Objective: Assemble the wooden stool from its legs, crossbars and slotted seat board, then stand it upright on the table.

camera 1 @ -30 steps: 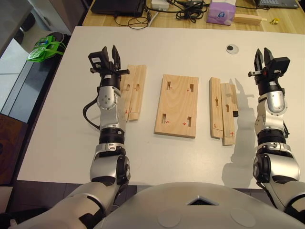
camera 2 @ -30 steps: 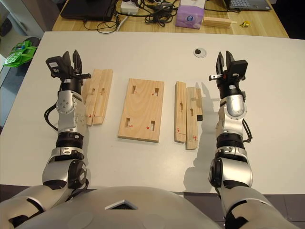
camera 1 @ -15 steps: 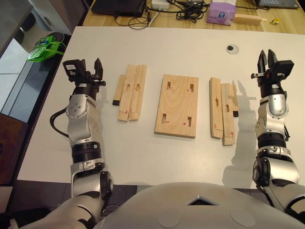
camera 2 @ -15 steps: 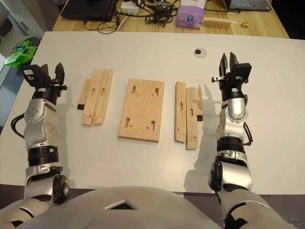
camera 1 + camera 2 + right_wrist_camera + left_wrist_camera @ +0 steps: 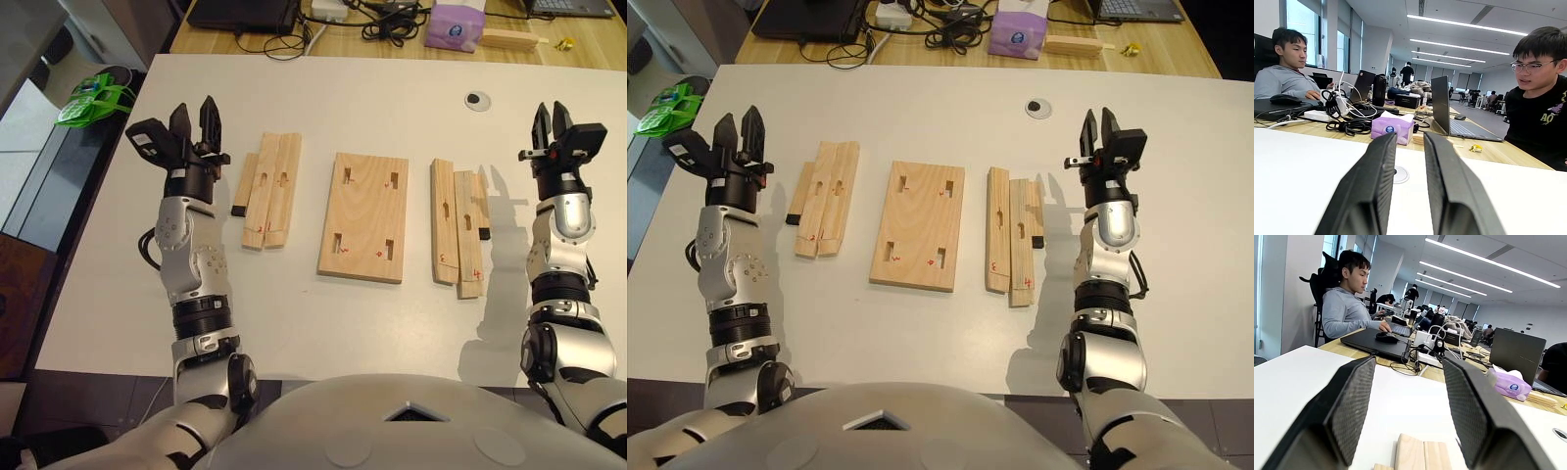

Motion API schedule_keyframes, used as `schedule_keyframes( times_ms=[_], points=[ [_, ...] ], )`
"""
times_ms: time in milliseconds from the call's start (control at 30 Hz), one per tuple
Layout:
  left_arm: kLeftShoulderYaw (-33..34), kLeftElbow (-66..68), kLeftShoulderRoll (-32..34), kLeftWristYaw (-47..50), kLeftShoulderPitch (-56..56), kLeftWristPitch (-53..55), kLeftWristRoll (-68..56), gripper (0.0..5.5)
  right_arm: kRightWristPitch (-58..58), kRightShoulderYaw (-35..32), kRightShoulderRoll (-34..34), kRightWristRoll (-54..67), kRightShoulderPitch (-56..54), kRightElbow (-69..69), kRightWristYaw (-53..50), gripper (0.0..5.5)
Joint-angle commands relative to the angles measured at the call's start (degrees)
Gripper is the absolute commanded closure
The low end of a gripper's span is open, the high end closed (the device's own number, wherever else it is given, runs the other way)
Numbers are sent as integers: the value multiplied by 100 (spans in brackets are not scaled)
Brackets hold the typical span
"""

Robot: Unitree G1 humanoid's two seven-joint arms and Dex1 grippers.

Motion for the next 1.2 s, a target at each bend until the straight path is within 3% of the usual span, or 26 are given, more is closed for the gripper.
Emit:
schedule_keyframes(
  times_ms=[33,233,933,1200],
  points=[
    [-324,144,466,114,140,100,810,299,95,-14,-66,48,-47,-61,68,446],
    [-505,832,1030,179,336,613,1543,299,133,9,-35,47,159,-245,56,446],
    [-1432,718,1227,-507,1070,1250,2031,299,399,55,33,50,596,-789,15,446],
    [-1441,886,1179,-517,1022,2278,1852,299,513,65,-3,60,560,-969,41,446]
  ],
)
